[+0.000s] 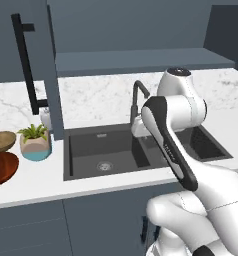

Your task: Pick up the bowls on the counter and stack them on top of one another in the open cabinet. Place the smaller bowl on top of the larger bowl.

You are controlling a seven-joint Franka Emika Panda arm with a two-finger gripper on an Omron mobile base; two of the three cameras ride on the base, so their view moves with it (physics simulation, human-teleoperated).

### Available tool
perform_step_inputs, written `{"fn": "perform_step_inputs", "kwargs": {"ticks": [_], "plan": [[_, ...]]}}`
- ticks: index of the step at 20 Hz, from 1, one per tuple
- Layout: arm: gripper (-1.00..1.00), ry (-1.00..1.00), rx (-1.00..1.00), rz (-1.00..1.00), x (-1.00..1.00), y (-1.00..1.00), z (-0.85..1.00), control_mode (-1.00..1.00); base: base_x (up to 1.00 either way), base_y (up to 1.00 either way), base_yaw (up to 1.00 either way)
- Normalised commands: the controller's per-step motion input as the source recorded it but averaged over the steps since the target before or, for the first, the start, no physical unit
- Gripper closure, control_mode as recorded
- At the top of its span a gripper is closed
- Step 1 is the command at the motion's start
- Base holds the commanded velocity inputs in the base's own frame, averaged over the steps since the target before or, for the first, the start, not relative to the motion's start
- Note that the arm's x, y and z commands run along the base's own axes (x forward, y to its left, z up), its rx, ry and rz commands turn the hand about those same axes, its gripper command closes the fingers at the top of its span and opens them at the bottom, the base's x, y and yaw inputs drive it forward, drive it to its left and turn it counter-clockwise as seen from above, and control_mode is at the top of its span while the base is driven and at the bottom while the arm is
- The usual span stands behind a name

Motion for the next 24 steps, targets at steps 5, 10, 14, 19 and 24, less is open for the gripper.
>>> {"fn": "perform_step_inputs", "kwargs": {"ticks": [5, 10, 14, 19, 24], "plan": [[-1.0, 0.0, 0.0, 0.0, 0.0, 0.0, 0.0, 1.0, -0.94, 0.68, 0.0], [-1.0, 0.0, 0.0, 0.0, 0.0, 0.0, 0.0, 1.0, -0.34, 1.0, -0.03], [-1.0, 0.0, 0.0, 0.0, 0.0, 0.0, 0.0, 1.0, -0.02, 0.97, -0.03], [-1.0, 0.0, 0.0, 0.0, 0.0, 0.0, 0.0, 1.0, 0.15, 0.8, -0.04], [-1.0, 0.0, 0.0, 0.0, 0.0, 0.0, 0.0, 1.0, 0.79, 0.39, -0.08]]}}
